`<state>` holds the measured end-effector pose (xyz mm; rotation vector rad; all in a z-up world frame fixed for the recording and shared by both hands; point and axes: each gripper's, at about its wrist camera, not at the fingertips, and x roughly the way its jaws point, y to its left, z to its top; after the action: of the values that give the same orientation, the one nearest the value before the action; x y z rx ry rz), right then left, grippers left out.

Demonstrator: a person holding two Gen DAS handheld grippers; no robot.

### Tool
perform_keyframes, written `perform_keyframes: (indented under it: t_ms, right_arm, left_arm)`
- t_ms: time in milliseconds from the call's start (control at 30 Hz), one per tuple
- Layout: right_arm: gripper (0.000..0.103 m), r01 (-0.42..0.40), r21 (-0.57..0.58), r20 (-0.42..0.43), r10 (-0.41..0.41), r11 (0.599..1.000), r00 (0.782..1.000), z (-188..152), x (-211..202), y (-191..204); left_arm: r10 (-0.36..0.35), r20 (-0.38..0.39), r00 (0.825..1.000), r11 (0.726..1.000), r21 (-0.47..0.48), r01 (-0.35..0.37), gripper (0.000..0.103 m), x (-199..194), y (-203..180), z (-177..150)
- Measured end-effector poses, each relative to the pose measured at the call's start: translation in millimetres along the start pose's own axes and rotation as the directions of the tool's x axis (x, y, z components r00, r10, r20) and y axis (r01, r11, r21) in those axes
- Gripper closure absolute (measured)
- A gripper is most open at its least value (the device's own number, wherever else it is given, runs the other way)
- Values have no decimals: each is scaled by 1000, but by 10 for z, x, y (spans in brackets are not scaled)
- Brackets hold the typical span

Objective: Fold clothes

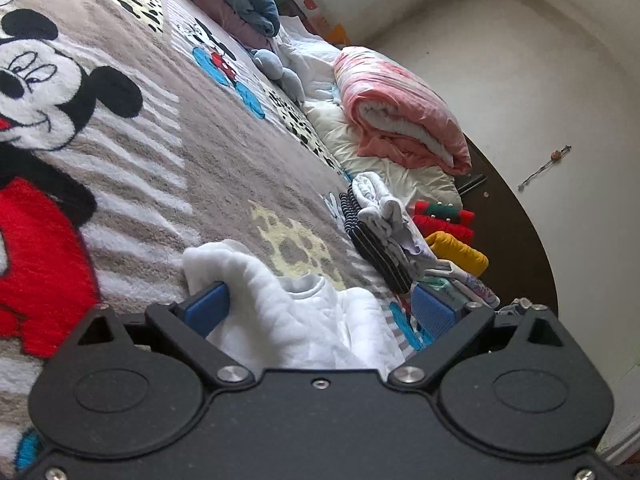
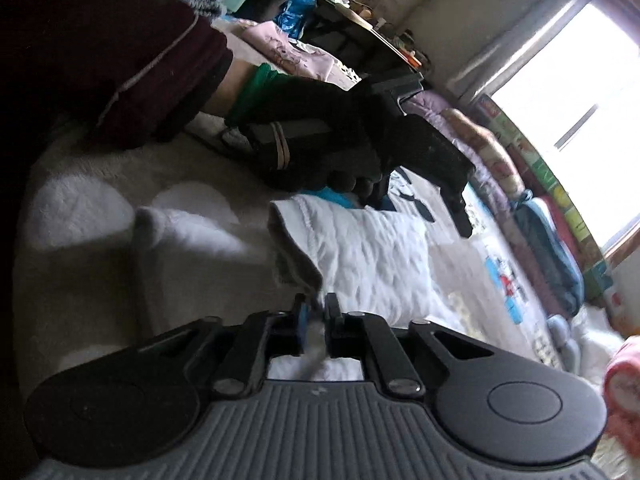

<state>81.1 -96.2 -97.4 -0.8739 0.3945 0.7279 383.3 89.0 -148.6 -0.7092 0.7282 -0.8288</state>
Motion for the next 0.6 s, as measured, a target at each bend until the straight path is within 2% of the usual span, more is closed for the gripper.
perform_keyframes:
  t_ms: [100,200,333,400,433,500,533,600]
  right_arm:
    - [91,-34,95,11,33,995,999,3,-130,-78]
    - [91,-44,199,61,32,979,998,87,-319,-145]
    - [90,-122,239,170,82,963,982,351,-505,-18]
    - [85,-175,246,188,130,953,973,467,-425,91]
    - [82,-195,253,170,155,947,973,489,-316,152]
    - [81,-183,272,54,175,945,983,409,-18,222]
    - [81,-187,328,39,185,926,982,307,36,182]
    - [81,-206,465,51,206,861,977,86,70,59]
  left_arm:
    - [6,-1,1000,1000,6,-6,5,5,-4,-8]
    - [13,-3,1000,1000,11,-12,5,10,-7,-15]
    - [21,-5,1000,1000,19,-21,5,16,-12,-26]
    - [26,-5,1000,999,24,-26,5,22,-16,-30]
    - [30,-5,1000,999,28,-30,5,25,-22,-35]
    - [40,-5,999,999,35,-39,5,28,-35,-46]
    - [44,-5,999,998,39,-44,5,29,-42,-52]
    - [54,-5,999,997,46,-54,5,33,-54,-62]
